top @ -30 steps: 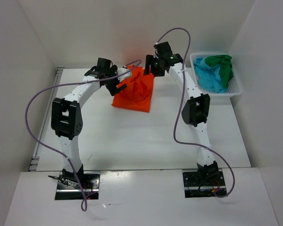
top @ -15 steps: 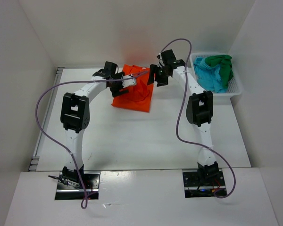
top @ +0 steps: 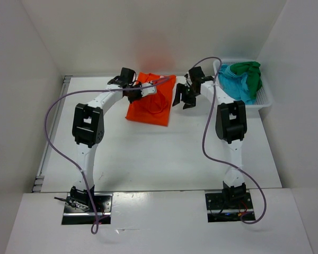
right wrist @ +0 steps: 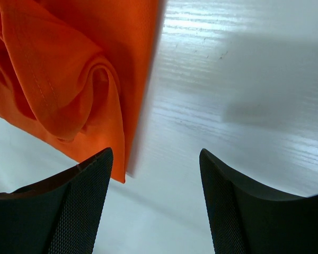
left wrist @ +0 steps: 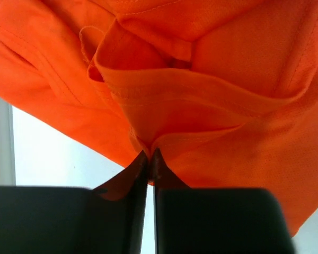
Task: Fold and stack the t-shirts
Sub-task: Fold the folded rectangular tshirt in 1/3 of the way, then grab one side of the 2/3 rectangular tshirt with both arms
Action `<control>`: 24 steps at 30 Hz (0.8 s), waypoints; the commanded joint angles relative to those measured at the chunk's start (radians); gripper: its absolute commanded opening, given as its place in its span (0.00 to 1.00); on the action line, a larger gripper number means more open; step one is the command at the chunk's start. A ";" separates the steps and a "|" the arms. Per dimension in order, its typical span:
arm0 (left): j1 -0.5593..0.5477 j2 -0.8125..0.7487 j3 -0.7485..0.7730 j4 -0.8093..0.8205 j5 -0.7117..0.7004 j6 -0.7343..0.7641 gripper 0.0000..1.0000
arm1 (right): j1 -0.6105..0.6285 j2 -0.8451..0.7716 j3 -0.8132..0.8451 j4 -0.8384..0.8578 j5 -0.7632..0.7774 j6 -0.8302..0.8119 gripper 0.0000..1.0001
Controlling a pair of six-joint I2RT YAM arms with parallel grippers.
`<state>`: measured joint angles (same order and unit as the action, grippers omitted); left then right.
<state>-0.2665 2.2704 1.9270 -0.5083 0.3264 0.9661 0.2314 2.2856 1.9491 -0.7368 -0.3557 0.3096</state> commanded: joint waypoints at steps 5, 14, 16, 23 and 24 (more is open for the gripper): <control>0.000 0.046 0.073 -0.006 0.100 -0.107 0.00 | -0.001 -0.133 -0.120 0.089 -0.048 0.023 0.72; 0.085 0.357 0.631 -0.235 0.217 -0.604 0.00 | -0.001 -0.210 -0.318 0.186 -0.121 0.078 0.72; 0.095 0.477 0.876 -0.309 0.227 -0.685 0.00 | -0.001 -0.210 -0.328 0.186 -0.121 0.079 0.72; 0.095 0.488 0.888 -0.355 0.131 -0.736 0.37 | 0.035 -0.206 -0.282 0.175 -0.072 0.068 0.72; 0.095 0.488 0.888 -0.355 0.106 -0.736 0.51 | 0.036 -0.206 -0.257 0.165 -0.063 0.068 0.72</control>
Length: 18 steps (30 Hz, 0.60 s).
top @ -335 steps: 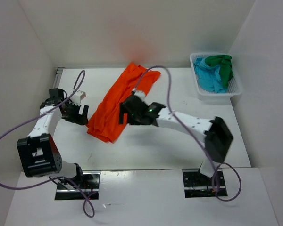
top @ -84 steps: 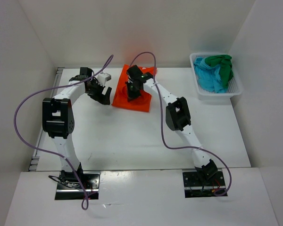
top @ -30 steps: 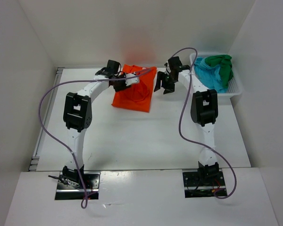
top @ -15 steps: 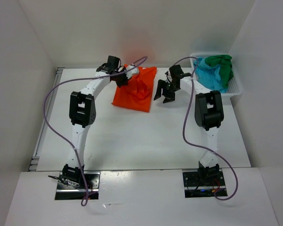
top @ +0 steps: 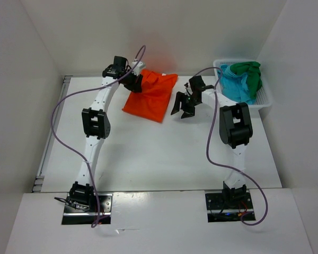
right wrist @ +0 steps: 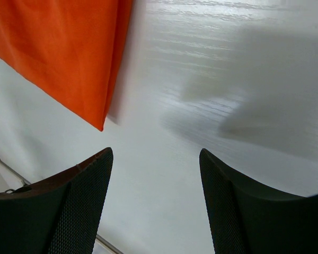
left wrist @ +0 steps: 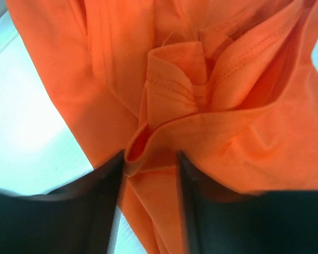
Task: Fold and stack the t-shirts
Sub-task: Grab one side of the 2/3 rectangular tshirt with both arms
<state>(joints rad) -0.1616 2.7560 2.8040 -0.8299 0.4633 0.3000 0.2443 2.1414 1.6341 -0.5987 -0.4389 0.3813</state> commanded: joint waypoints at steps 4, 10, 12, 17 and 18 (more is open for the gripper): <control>-0.010 0.002 0.011 -0.023 -0.113 -0.119 0.92 | 0.023 -0.051 0.076 0.036 0.009 0.019 0.72; 0.011 -0.091 0.020 -0.005 -0.241 -0.165 1.00 | 0.090 -0.051 0.050 0.071 0.009 0.092 0.72; 0.022 -0.136 -0.006 -0.005 -0.250 -0.165 1.00 | 0.115 -0.051 0.017 0.097 0.025 0.125 0.72; 0.031 -0.168 -0.092 0.006 -0.238 -0.133 1.00 | 0.133 -0.028 -0.039 0.186 0.026 0.281 0.69; 0.031 -0.177 -0.103 -0.006 -0.227 -0.133 1.00 | 0.133 -0.028 -0.039 0.201 0.017 0.298 0.69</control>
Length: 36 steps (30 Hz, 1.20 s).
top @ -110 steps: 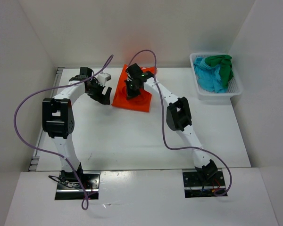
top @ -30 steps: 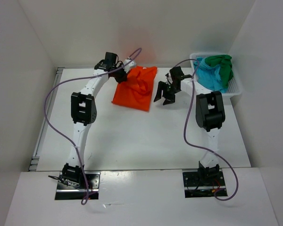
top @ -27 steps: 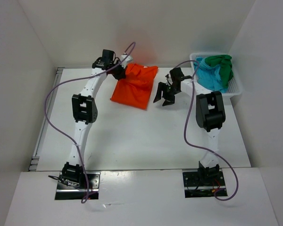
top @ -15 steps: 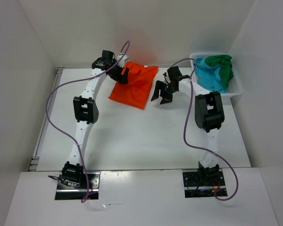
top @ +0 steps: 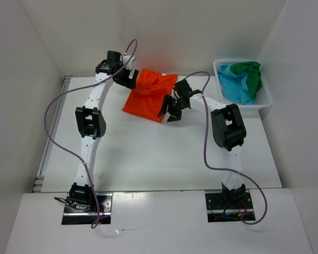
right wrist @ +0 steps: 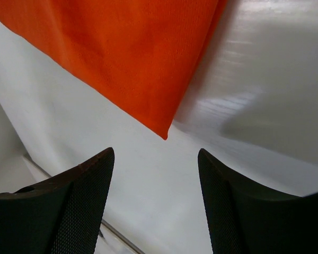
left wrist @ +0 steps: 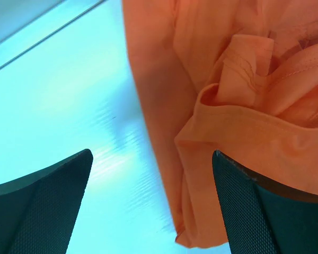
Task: Fold and stack the t-shirts
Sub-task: Grab one side of the 2/3 rectangular tshirt with both arms
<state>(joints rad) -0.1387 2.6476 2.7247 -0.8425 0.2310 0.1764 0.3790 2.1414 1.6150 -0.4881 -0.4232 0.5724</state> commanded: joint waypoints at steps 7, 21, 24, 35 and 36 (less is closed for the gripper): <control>0.030 -0.221 -0.443 0.080 0.039 0.023 1.00 | 0.035 0.034 -0.021 0.123 0.015 0.169 0.69; 0.005 -0.382 -0.896 0.264 0.137 -0.009 0.88 | 0.044 0.083 -0.050 0.135 -0.037 0.205 0.61; 0.005 -0.391 -0.945 0.255 0.160 -0.009 0.61 | 0.054 0.092 -0.050 0.135 -0.037 0.196 0.52; -0.004 -0.500 -1.075 0.143 0.266 0.037 0.03 | 0.034 -0.064 -0.206 0.088 -0.055 0.124 0.00; -0.004 -0.517 -1.112 0.110 0.266 0.047 0.03 | 0.034 -0.090 -0.233 0.076 -0.055 0.115 0.00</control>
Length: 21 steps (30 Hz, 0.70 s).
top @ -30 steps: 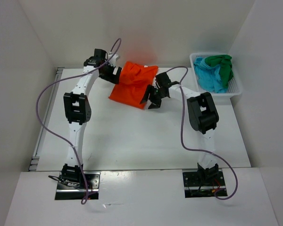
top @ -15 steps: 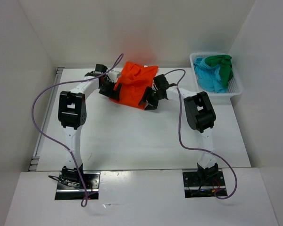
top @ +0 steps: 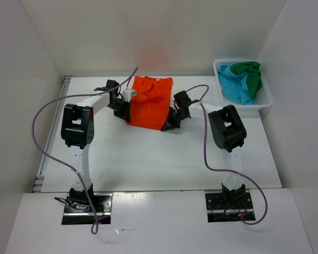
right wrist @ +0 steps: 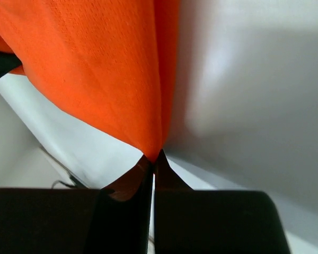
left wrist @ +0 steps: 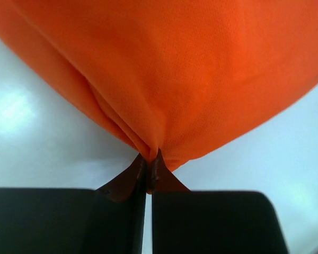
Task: Fold and stack the t-shirts
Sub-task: Grab one side of the 2/3 rectangular tshirt with both arms, then fold the long partially folded tshirt into a neat square
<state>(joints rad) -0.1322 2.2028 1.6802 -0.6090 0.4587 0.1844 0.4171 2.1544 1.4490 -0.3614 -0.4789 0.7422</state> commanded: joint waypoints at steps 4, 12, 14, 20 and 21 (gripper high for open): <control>-0.053 -0.169 -0.167 -0.216 0.047 0.114 0.02 | 0.044 -0.267 -0.188 -0.119 -0.021 -0.101 0.00; -0.096 -0.343 -0.293 -0.415 0.038 0.181 0.05 | 0.126 -0.522 -0.374 -0.263 -0.046 -0.127 0.00; -0.096 -0.437 -0.321 -0.416 0.006 0.181 0.07 | 0.170 -0.594 -0.384 -0.296 -0.046 -0.127 0.00; -0.106 -0.523 -0.251 -0.569 0.050 0.225 0.07 | 0.215 -0.787 -0.394 -0.398 -0.046 -0.040 0.00; -0.106 -0.523 -0.225 -0.601 0.051 0.225 0.07 | 0.215 -0.821 -0.383 -0.412 -0.046 -0.040 0.00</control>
<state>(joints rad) -0.2401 1.6978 1.3876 -1.0954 0.4969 0.3611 0.6357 1.4311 1.0531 -0.6621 -0.5209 0.6727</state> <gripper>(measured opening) 0.066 0.007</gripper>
